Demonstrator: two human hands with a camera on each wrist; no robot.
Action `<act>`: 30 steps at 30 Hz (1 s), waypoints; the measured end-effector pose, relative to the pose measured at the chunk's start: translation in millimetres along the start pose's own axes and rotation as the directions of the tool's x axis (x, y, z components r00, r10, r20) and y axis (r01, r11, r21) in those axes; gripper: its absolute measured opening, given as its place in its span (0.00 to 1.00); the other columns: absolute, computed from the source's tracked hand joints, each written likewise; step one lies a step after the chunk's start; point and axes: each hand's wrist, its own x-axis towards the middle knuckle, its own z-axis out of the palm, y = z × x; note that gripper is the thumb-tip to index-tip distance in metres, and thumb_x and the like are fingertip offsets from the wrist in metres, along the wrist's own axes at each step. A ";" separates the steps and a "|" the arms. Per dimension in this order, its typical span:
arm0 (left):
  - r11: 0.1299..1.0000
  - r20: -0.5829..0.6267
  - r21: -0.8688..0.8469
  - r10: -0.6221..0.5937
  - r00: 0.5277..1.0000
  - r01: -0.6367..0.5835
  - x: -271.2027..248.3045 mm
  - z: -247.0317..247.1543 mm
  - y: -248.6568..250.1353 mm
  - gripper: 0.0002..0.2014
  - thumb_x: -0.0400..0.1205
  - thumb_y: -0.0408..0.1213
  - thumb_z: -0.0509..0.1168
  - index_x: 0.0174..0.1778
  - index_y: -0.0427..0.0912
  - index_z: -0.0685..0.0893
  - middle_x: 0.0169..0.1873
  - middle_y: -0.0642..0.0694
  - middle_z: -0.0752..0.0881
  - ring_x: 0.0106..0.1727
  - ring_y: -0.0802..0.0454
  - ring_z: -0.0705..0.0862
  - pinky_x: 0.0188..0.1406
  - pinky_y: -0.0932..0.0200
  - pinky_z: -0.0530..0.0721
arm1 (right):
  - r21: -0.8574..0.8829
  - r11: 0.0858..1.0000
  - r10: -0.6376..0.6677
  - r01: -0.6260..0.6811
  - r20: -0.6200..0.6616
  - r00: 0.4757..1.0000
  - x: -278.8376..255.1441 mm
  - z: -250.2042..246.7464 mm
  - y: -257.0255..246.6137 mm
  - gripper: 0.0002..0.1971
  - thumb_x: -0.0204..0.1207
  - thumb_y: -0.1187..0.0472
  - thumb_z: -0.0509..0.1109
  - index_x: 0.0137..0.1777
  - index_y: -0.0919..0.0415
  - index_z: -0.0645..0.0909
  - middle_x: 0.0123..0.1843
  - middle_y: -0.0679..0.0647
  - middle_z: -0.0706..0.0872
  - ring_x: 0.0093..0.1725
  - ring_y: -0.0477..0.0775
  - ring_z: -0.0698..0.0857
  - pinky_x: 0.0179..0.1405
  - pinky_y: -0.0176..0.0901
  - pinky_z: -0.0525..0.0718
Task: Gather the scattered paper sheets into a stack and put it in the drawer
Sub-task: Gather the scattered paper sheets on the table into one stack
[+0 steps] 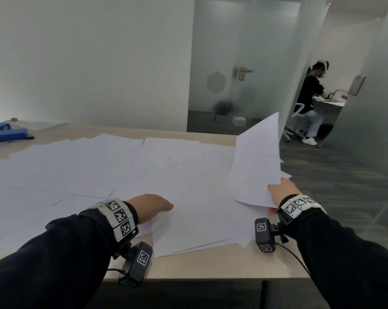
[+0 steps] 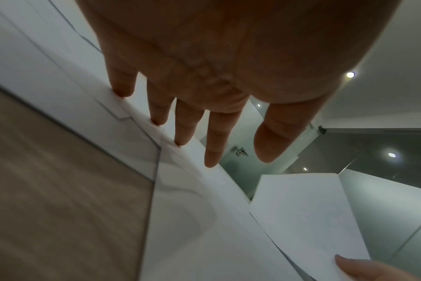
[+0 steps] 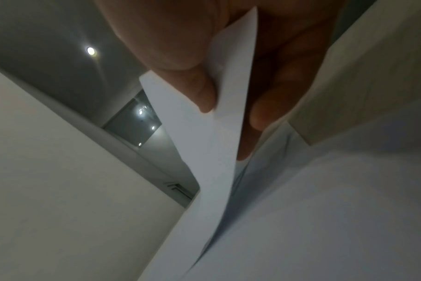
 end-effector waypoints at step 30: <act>0.869 -0.005 0.488 -0.093 0.996 0.083 84.1 12.3 59.2 0.48 0.66 0.61 0.78 0.80 0.47 0.69 0.73 0.44 0.76 0.72 0.42 0.78 0.72 0.48 0.77 | -0.059 0.998 -0.030 0.037 0.111 0.993 7.3 20.1 17.4 0.13 0.82 0.69 0.64 0.62 0.73 0.81 0.62 0.69 0.85 0.54 0.66 0.81 0.48 0.42 0.71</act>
